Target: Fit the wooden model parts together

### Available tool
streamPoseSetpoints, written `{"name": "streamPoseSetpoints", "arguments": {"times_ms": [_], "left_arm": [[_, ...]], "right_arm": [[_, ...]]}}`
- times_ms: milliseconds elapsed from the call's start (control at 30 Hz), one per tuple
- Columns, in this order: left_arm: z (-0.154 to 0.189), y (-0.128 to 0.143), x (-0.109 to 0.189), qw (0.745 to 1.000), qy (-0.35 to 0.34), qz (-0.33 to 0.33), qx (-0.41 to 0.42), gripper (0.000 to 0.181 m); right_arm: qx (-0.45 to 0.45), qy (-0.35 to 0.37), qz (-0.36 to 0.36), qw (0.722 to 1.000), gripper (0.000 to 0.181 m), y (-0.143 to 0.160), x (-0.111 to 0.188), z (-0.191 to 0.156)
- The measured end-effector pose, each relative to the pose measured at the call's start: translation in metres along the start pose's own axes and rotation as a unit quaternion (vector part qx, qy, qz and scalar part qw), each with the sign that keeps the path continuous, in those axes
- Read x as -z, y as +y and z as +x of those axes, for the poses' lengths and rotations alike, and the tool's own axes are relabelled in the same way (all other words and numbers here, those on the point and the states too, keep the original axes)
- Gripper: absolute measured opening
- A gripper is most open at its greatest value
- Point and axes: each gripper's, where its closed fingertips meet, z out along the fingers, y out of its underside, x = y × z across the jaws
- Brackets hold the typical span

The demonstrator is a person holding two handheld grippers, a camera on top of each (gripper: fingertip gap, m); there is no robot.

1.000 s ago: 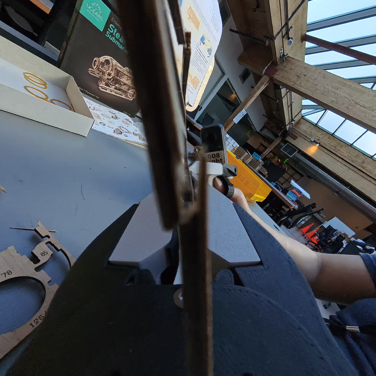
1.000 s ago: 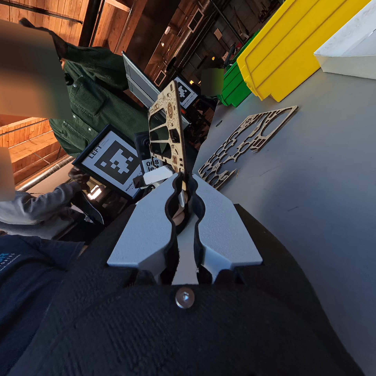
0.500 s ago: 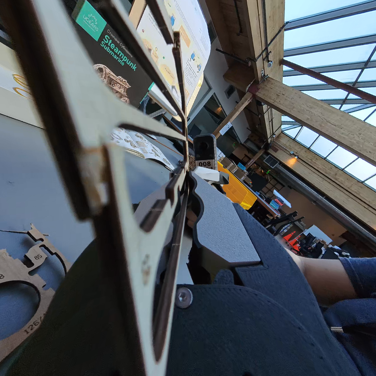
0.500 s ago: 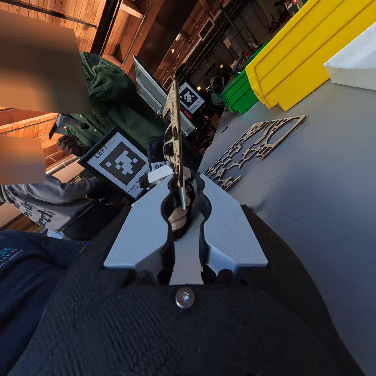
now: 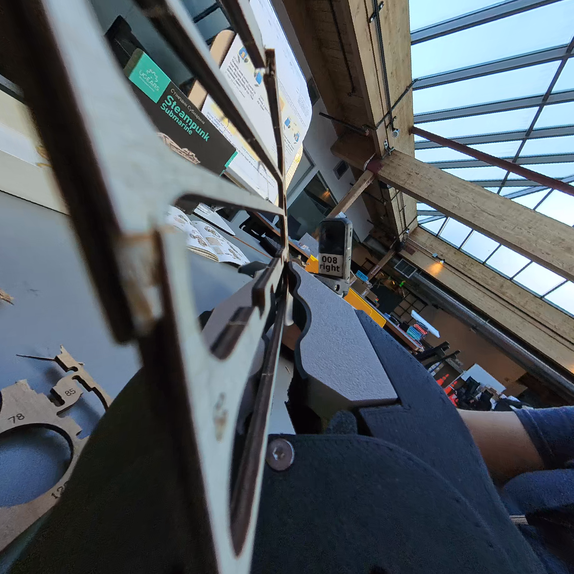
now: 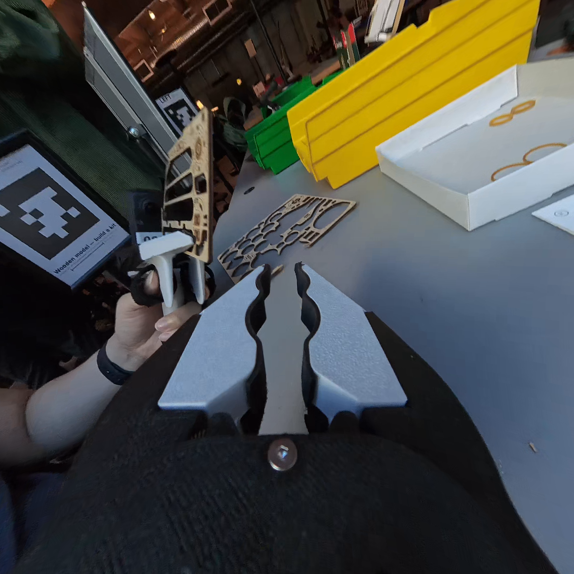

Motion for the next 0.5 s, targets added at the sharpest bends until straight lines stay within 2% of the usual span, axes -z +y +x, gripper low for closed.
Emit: {"name": "streamPoseSetpoints", "arguments": {"times_ms": [167, 267, 367, 500], "left_arm": [[0.003, 0.008, -0.002, 0.999, 0.011, -0.032, 0.007, 0.000], [0.007, 0.020, -0.004, 0.997, 0.022, -0.078, 0.017, 0.000], [0.010, 0.030, -0.001, 0.993, 0.029, -0.116, 0.026, 0.000], [0.012, 0.042, 0.004, 0.984, 0.039, -0.168, 0.042, 0.000]], "right_arm": [[-0.012, -0.068, 0.079, 0.994, 0.019, -0.027, 0.008, -0.027], [-0.056, -0.127, 0.071, 0.988, 0.020, -0.024, 0.006, -0.039], [-0.084, -0.149, 0.073, 0.983, 0.021, -0.024, 0.005, -0.041], [-0.092, -0.171, 0.029, 0.981, 0.021, -0.012, 0.002, -0.045]]}}
